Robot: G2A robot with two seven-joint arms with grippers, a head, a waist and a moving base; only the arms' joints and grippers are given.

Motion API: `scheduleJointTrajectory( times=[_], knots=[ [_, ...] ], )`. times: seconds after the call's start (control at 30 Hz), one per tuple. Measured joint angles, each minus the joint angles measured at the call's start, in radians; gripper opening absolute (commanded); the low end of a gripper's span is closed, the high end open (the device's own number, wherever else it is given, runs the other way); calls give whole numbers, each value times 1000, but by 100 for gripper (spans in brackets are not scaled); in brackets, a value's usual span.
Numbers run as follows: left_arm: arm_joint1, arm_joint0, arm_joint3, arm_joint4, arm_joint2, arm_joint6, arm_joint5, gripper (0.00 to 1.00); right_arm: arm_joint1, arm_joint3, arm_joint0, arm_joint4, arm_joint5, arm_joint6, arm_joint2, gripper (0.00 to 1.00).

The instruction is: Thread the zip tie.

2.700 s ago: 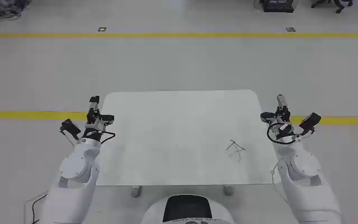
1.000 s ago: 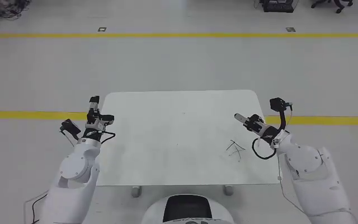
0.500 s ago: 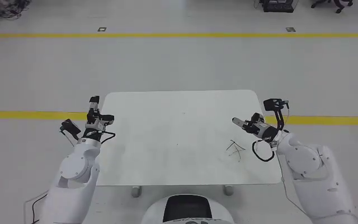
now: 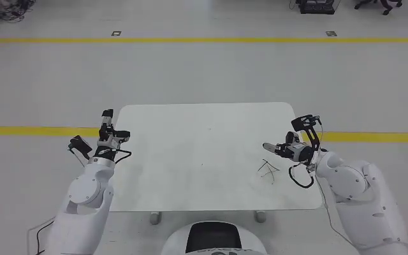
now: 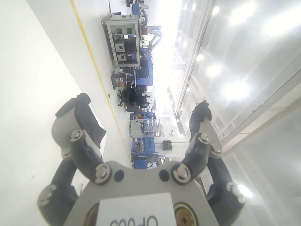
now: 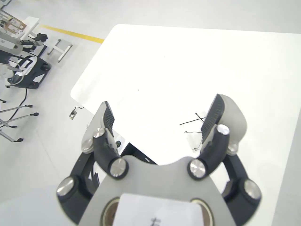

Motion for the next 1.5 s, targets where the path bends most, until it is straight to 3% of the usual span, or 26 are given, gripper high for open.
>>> scheduleJointTrajectory(
  times=[0.23,0.6,0.8,0.97,1.37,1.5],
  knots=[
    [0,0,0,0,0,0,0,100,1,4,2,-9,-17,-13,-4,100],
    [0,0,0,0,0,0,0,100,21,0,101,-144,-131,155,-62,100],
    [0,0,0,0,0,0,0,100,35,-13,162,-201,-130,230,-150,100],
    [0,0,0,0,0,0,0,100,54,20,220,-233,-130,244,-224,100],
    [0,0,0,0,0,0,0,100,58,21,225,-234,-130,243,-234,100],
    [0,0,0,0,0,0,0,100,71,3,251,-290,-130,272,-278,100]
  ],
)
